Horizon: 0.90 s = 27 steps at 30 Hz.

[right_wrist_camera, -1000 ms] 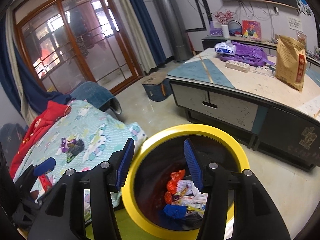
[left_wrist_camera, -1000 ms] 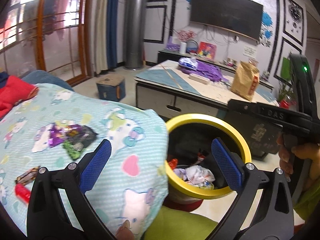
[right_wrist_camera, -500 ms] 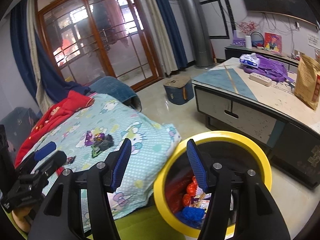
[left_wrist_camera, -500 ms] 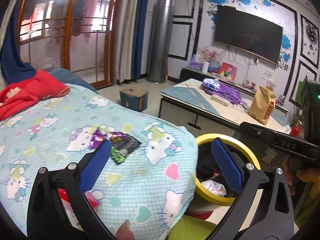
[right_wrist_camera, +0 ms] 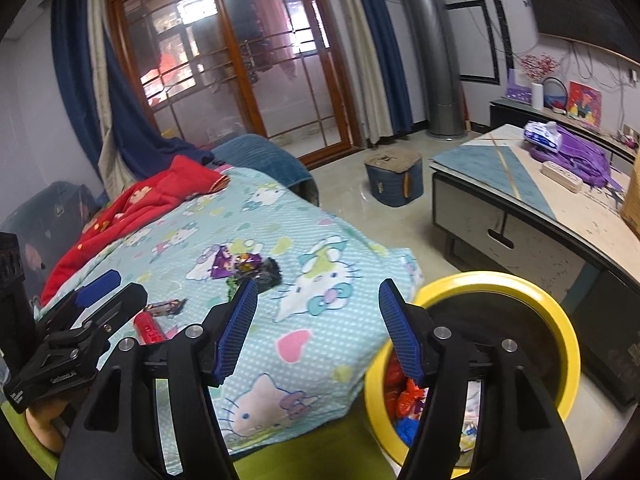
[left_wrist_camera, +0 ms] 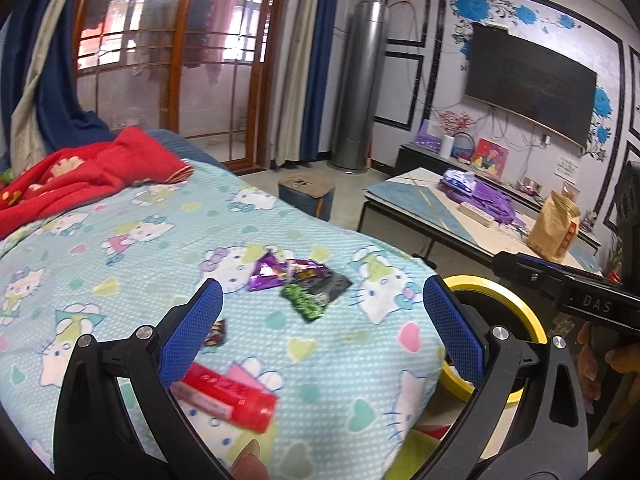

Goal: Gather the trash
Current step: 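Move both tools back over the red bottle and black wrapper on the bed, then grasp the black snack wrapper with the right tool while the left tool grasps the red bottle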

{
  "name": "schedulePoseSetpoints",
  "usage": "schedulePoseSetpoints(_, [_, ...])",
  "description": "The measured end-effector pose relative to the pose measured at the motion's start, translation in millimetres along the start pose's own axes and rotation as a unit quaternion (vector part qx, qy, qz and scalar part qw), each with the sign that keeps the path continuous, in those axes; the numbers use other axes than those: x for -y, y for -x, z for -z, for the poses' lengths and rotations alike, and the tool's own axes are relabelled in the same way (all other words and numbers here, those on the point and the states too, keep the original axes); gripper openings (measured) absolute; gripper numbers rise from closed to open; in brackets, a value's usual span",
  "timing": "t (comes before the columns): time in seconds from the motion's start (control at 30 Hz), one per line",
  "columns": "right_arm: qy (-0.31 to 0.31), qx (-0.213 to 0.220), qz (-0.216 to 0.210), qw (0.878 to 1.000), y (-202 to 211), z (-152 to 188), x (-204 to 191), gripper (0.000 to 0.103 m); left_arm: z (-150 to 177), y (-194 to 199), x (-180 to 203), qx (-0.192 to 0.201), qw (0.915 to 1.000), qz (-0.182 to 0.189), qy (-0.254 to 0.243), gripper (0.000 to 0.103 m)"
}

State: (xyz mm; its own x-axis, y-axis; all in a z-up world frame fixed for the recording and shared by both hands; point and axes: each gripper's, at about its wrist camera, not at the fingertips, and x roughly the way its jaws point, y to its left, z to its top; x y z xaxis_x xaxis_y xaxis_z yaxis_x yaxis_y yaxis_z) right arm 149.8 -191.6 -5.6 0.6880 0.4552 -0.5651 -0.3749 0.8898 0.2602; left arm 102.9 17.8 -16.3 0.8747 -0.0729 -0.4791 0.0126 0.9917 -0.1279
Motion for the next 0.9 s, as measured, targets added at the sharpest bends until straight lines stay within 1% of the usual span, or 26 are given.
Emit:
schedulePoseSetpoints(0.27, [0.019, -0.022, -0.015, 0.999, -33.7, -6.4, -24.0, 0.063, 2.0, 4.4, -27.1, -0.009, 0.9993, -0.026, 0.026, 0.092])
schedulePoseSetpoints(0.47, [0.029, -0.045, -0.017, 0.998, -67.3, -10.7, -36.9, 0.064, 12.7, -2.9, -53.2, -0.044, 0.9965, -0.045, 0.055, 0.092])
schedulePoseSetpoints(0.53, [0.032, -0.052, -0.019, 0.998, -77.1, -11.2, -39.9, 0.064, 17.4, -5.6, -62.6, -0.057, 0.9945, -0.049, 0.073, 0.092])
schedulePoseSetpoints(0.7, [0.031, -0.078, -0.019, 0.996, -110.0, -11.3, -44.5, 0.064, 30.1, -10.0, -79.9, -0.09, 0.9871, -0.045, 0.125, 0.092])
schedulePoseSetpoints(0.9, [0.028, -0.108, -0.017, 0.994, -144.6, -10.5, -48.2, 0.064, 47.0, -22.0, -87.7, -0.13, 0.9772, -0.043, 0.162, 0.092])
